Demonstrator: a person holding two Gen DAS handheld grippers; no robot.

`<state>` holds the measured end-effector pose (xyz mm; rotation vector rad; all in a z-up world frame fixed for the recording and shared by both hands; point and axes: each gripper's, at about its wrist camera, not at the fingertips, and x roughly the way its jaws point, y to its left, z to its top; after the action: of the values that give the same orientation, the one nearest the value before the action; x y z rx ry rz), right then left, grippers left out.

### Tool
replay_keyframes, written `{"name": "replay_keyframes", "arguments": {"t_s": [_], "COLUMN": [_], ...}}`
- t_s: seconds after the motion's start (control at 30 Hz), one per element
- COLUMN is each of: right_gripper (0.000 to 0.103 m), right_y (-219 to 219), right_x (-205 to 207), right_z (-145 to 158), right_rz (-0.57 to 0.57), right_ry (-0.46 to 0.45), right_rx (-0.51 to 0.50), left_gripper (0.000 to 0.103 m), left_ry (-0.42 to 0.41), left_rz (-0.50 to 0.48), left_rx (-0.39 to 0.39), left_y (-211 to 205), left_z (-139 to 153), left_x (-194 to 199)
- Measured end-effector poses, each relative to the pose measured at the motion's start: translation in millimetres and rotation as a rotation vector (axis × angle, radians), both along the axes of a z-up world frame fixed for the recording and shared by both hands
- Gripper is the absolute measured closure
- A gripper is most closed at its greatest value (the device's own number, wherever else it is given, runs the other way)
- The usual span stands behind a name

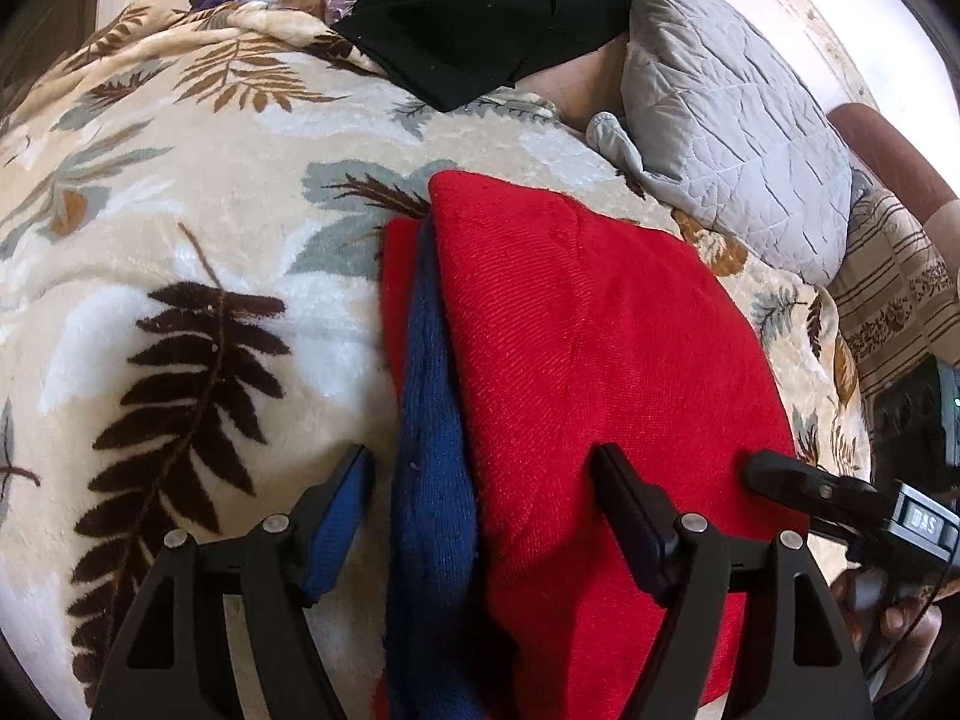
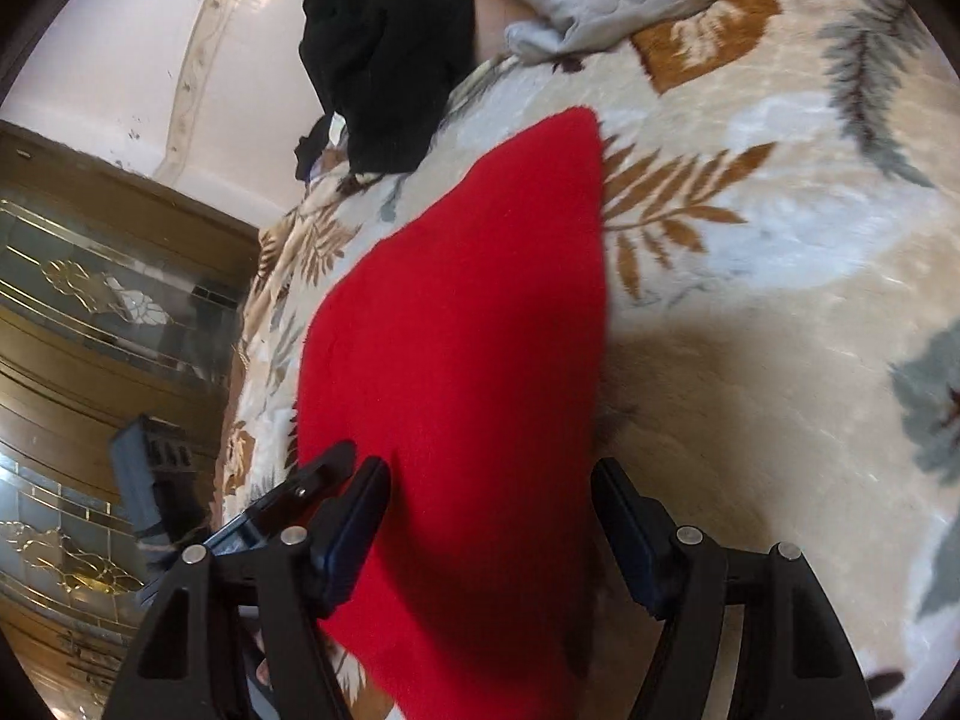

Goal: Fold small clothes

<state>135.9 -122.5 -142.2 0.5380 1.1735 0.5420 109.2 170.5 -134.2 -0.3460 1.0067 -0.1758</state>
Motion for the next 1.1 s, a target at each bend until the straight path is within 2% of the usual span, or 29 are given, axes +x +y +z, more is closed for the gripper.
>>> {"name": "replay_keyframes", "arguments": {"t_s": [0.17, 0.27, 0.37, 0.4, 0.43, 0.5, 0.53, 0.6, 0.7, 0.83, 0.97, 1.03, 1.1], "right_gripper": [0.03, 0.029, 0.038, 0.044, 0.052, 0.057, 0.058, 0.059, 0.059, 0.06, 0.06, 0.06, 0.059], "right_y": [11.7, 23.0, 28.6, 28.6, 29.4, 34.2, 37.1, 39.6, 39.6, 17.5, -24.3, -47.0, -74.3], "right_x": [5.6, 8.0, 10.5, 10.1, 9.1, 4.7, 3.5, -0.5, -10.9, -23.3, -24.8, -21.0, -12.6], "right_z": [-1.1, -1.2, -0.4, 1.8, 5.6, 18.5, 23.5, 36.7, 59.0, 89.8, 116.2, 122.2, 114.0], "right_rz": [0.014, 0.038, 0.049, 0.056, 0.065, 0.092, 0.1, 0.113, 0.125, 0.118, 0.075, 0.044, 0.002], "right_ry": [-0.001, -0.016, -0.024, -0.027, -0.037, -0.073, -0.085, -0.115, -0.169, -0.232, -0.279, -0.284, -0.254], "right_rx": [-0.003, -0.048, -0.088, -0.098, -0.109, -0.154, -0.164, -0.177, -0.179, -0.177, -0.179, -0.169, -0.121], "left_gripper": [0.025, 0.025, 0.025, 0.027, 0.039, 0.053, 0.058, 0.062, 0.067, 0.067, 0.067, 0.067, 0.064], "left_ry": [-0.003, -0.003, 0.0, -0.002, -0.004, -0.002, -0.005, -0.022, -0.048, -0.109, -0.172, -0.191, -0.175], "left_rz": [-0.014, -0.017, -0.02, -0.024, -0.031, -0.058, -0.062, -0.074, -0.067, -0.102, -0.14, -0.164, -0.172], "left_rx": [-0.002, -0.012, -0.019, -0.026, -0.038, -0.103, -0.099, -0.066, -0.086, -0.093, -0.095, -0.087, -0.092], "left_y": [0.6, 1.3, 1.9, 1.9, 2.0, 1.8, 0.6, -5.4, -7.1, -28.5, -66.6, -84.7, -104.0], "left_z": [0.5, -1.0, -2.5, -3.0, -3.3, -3.5, -1.5, 5.6, 20.3, 44.2, 72.1, 82.2, 81.7], "left_x": [2.1, 3.3, 3.8, 4.2, 4.2, 4.8, 4.4, 1.9, -5.3, -16.9, -11.9, -5.8, 7.3]}}
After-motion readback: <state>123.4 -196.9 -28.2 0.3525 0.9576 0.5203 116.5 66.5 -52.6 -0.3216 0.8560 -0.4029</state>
